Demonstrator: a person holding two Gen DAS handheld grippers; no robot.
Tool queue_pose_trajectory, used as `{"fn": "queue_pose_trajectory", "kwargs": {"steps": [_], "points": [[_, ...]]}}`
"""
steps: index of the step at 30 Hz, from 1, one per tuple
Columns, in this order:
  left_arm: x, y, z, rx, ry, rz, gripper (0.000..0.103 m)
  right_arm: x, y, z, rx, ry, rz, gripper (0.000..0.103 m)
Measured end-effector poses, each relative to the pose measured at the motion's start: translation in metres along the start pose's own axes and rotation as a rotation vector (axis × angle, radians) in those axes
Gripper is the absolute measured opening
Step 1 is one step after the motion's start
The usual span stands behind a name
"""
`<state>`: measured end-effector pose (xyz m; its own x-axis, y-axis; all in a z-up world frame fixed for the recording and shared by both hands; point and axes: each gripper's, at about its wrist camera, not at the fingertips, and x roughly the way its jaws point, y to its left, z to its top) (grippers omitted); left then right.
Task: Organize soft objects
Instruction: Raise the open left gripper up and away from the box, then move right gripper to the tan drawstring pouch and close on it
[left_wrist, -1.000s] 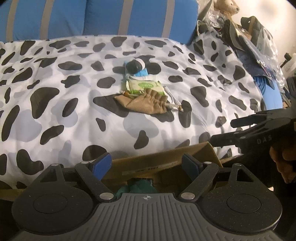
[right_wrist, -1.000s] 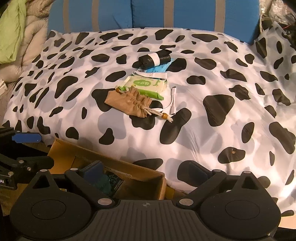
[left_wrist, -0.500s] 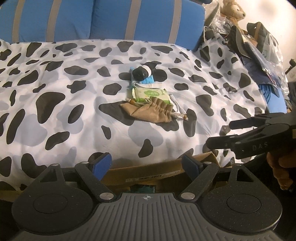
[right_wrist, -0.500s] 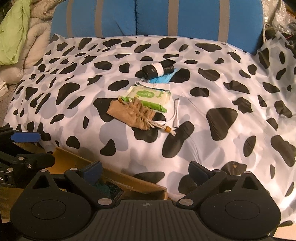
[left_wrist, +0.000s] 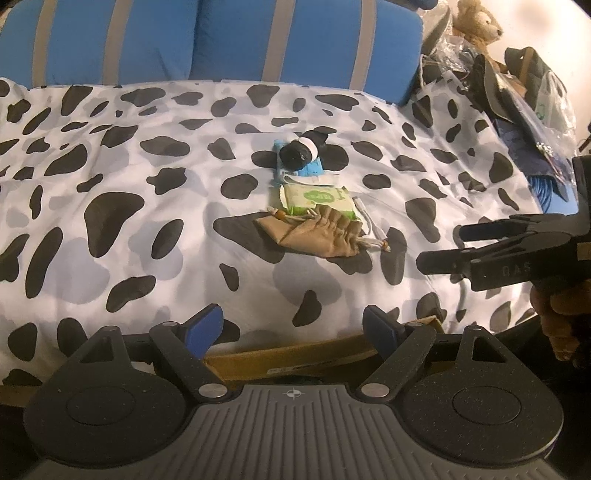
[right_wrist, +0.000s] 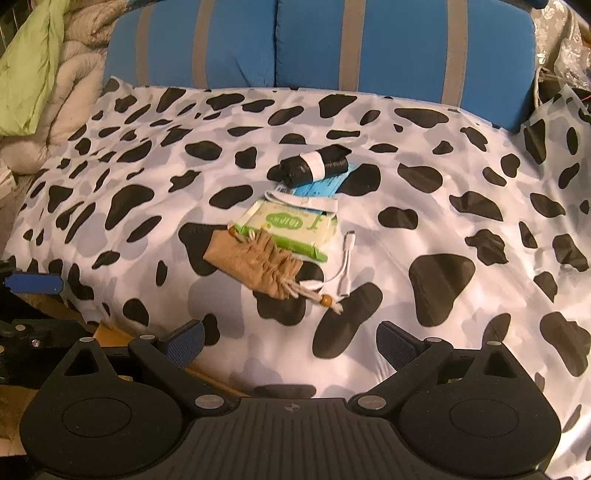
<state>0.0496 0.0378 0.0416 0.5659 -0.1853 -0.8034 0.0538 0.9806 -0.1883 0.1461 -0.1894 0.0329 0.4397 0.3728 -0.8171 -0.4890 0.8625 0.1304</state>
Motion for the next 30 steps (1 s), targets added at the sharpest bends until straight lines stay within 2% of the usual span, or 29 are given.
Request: {"fn": "queue_pose_trajectory", "kwargs": {"steps": [5, 9, 16, 24, 30], "points": [[0.007, 0.007, 0.016, 0.014, -0.009, 0.035, 0.083, 0.010, -0.003, 0.010, -0.033, -0.019, -0.040, 0.099], [0.018, 0.012, 0.032, 0.031, -0.029, 0.039, 0.083, 0.015, -0.008, 0.017, -0.022, -0.040, -0.004, 0.099], [0.043, 0.024, 0.052, 0.082, -0.079, 0.045, 0.083, 0.032, -0.002, 0.025, -0.083, -0.033, 0.027, 0.099], [0.051, 0.048, 0.076, 0.049, -0.109, 0.077, 0.083, 0.055, 0.001, 0.034, -0.128, -0.003, 0.049, 0.099], [0.053, 0.065, 0.090, -0.021, -0.122, 0.073, 0.083, 0.070, -0.003, 0.041, -0.117, 0.013, 0.074, 0.098]]}}
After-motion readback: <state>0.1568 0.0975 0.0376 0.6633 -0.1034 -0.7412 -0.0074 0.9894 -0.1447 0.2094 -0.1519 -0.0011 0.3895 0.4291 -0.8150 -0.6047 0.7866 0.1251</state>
